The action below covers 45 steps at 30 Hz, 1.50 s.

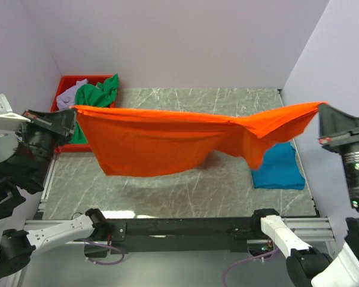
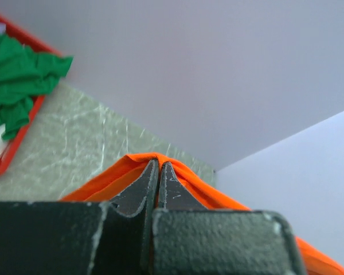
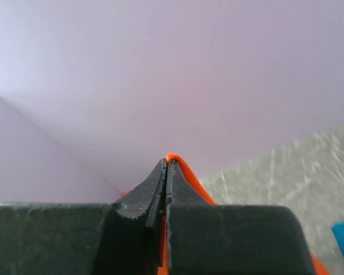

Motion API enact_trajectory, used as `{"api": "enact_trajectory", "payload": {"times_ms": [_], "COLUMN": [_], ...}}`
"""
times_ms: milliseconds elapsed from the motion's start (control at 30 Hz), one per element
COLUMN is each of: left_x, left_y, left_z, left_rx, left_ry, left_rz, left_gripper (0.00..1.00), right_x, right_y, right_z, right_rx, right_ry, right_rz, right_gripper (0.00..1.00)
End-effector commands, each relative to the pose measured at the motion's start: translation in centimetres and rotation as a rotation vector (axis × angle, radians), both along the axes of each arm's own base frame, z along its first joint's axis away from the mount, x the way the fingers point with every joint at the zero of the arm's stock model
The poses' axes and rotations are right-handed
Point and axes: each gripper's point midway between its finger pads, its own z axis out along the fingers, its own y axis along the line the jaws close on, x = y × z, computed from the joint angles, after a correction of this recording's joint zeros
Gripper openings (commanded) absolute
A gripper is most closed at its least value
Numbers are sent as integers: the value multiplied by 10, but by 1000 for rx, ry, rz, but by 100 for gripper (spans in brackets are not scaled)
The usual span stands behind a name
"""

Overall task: Fold and stack the t-shirts
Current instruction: Flatten the tshirt out

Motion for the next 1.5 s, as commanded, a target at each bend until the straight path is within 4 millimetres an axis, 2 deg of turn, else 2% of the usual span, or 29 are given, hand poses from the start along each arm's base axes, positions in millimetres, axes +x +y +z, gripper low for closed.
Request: {"api": "enact_trajectory", "payload": {"times_ms": [0,33,133,167,233,267,333,367,500,533,567,633,700,733,767,833,900,1000,1033,1100,1133,1200,1233,1267,1300,1333,1400,1433,1467], "left_x": [14,23,50,60,90,113,152,172,247,274,292,325,337,342,340,335,327,321,321,319,316,311,304,301,297,287,274,258,250], "left_y": [4,-5,-36,-42,-72,-54,-78,-65,-63,-73,-60,-57,-47,-41,-30,-14,9,29,30,29,26,20,16,13,11,10,11,10,15], "left_z": [33,33,32,30,24,21,12,6,9,14,18,38,53,70,85,96,106,91,73,51,27,1,-30,-47,-67,-105,-145,-184,-205], "left_rx": [62,88,168,193,238,244,218,220,202,199,195,169,138,127,124,74,63,78,77,75,63,40,20,4,-22,-45,-85,-107,-121], "left_ry": [-93,-93,-100,-97,-103,-92,-107,-102,-148,-170,-172,-215,-245,-295,-350,-388,-432,-390,-346,-298,-255,-223,-178,-148,-109,-36,45,121,169], "left_rz": [79,80,77,87,17,70,-60,-41,-106,-168,-148,-165,-195,-196,-206,-205,-189,-152,-153,-168,-187,-220,-235,-246,-254,-245,-224,-211,-170], "left_gripper": [0,0,0,0,0,0,0,0,0,0,0,0,0,0,0,0,0,0,0,0,0,0,0,0,0,0,0,0,0], "right_x": [20,24,54,74,101,119,152,168,231,263,266,290,297,314,301,292,283,248,261,263,266,264,247,255,251,240,222,217,209], "right_y": [1,4,14,16,22,24,28,29,30,31,29,27,23,21,21,20,5,1,1,2,1,3,4,3,4,6,11,12,16], "right_z": [13,24,24,9,8,-5,-9,-17,-10,-20,4,28,49,44,72,87,92,94,67,38,2,-38,-44,-101,-124,-166,-202,-256,-278], "right_rx": [-14,-7,-1,0,12,12,12,11,3,5,4,2,1,0,-1,6,6,-2,3,15,26,57,64,79,105,113,140,151,159], "right_ry": [4,-41,-71,-35,-56,-26,-33,-19,-43,-19,-72,-118,-163,-151,-225,-282,-309,-343,-281,-218,-142,-67,-75,37,78,147,199,308,350], "right_rz": [0,12,58,65,92,97,110,113,113,115,114,112,105,100,98,91,46,21,22,25,26,34,36,31,33,39,60,60,76], "right_gripper": [0,0,0,0,0,0,0,0,0,0,0,0,0,0,0,0,0,0,0,0,0,0,0,0,0,0,0,0,0]}}
